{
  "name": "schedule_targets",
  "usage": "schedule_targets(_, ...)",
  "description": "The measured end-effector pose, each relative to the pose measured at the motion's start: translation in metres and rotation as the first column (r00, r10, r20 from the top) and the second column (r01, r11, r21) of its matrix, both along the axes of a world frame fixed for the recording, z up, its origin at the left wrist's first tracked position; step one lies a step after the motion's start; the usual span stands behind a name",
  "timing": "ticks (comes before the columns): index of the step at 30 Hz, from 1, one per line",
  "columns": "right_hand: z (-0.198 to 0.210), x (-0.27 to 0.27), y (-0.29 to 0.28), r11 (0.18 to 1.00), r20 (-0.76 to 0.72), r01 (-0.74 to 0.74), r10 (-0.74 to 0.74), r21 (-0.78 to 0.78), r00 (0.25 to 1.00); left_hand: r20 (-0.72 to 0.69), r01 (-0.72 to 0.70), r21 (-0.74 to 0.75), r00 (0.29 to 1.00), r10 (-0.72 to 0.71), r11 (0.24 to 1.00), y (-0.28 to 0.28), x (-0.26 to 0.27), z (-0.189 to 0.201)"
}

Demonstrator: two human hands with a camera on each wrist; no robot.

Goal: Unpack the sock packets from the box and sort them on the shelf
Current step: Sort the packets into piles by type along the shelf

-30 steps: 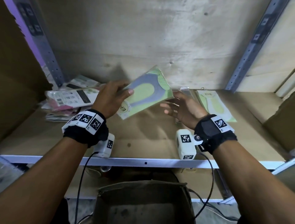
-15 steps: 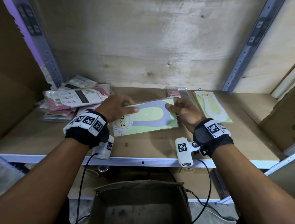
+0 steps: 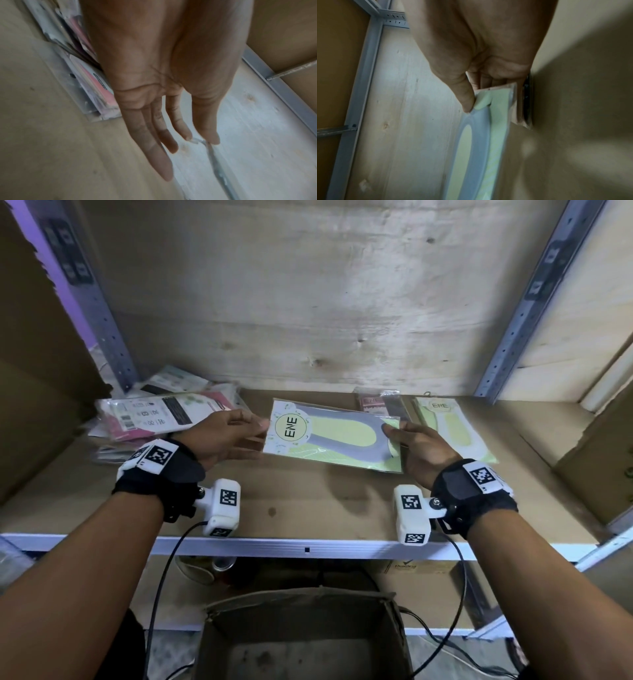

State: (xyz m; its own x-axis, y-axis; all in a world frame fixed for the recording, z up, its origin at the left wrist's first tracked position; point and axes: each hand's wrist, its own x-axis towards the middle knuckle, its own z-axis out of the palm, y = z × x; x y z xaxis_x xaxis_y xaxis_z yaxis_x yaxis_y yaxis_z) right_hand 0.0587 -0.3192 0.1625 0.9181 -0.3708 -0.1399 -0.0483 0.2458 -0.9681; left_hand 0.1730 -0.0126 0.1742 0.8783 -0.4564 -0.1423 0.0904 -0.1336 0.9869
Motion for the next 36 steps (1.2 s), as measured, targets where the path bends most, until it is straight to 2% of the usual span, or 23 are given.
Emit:
schedule_targets(6, -0.001, -0.001, 0.001, 0.995, -0.058, -0.049, 0.044, -0.083, 0.997, 0.015, -0.174, -0.119, 0.984, 0.177, 0.978, -0.001, 0.009, 0.001)
schedule_targets(10, 0.003, -0.001, 0.004, 0.974, -0.120, -0.150, 0.131, -0.168, 0.984, 0.011, -0.264, -0.175, 0.963, 0.270, 0.949, 0.001, 0.015, -0.001)
schedule_targets(13, 0.003, 0.000, 0.007, 0.975, -0.119, -0.182, 0.168, -0.123, 0.979, -0.049, -0.348, -0.229, 0.937, 0.347, 0.909, -0.003, 0.019, -0.002)
schedule_targets(15, 0.002, 0.001, 0.006, 0.984, -0.091, -0.178, 0.176, -0.024, 0.980, -0.159, -0.368, -0.256, 0.928, 0.336, 0.894, -0.006, 0.020, -0.002)
schedule_targets(17, 0.003, 0.005, 0.006, 0.985, -0.060, -0.143, 0.149, 0.094, 0.987, -0.285, -0.335, -0.296, 0.925, 0.252, 0.894, -0.013, 0.017, -0.002)
schedule_targets(20, 0.003, 0.009, 0.013, 0.973, -0.041, -0.087, 0.098, 0.213, 0.994, -0.374, -0.194, -0.318, 0.925, 0.065, 0.928, -0.031, 0.004, -0.003)
schedule_targets(23, 0.000, 0.012, 0.024, 0.965, -0.038, -0.113, 0.125, 0.237, 0.991, -0.286, 0.004, -0.267, 0.955, -0.083, 0.964, -0.054, -0.014, -0.001)
schedule_targets(25, -0.004, 0.013, 0.028, 0.963, -0.051, -0.126, 0.141, 0.237, 0.989, -0.184, 0.029, -0.219, 0.980, -0.071, 0.975, -0.064, -0.019, 0.000)
schedule_targets(28, -0.006, 0.012, 0.027, 0.974, -0.061, -0.127, 0.141, 0.189, 0.988, -0.111, -0.043, -0.163, 0.993, 0.025, 0.986, -0.070, -0.020, -0.002)
schedule_targets(36, -0.006, 0.003, 0.007, 0.979, -0.107, -0.202, 0.203, 0.013, 0.973, -0.046, -0.011, -0.070, 0.999, 0.008, 0.998, -0.086, -0.016, -0.008)
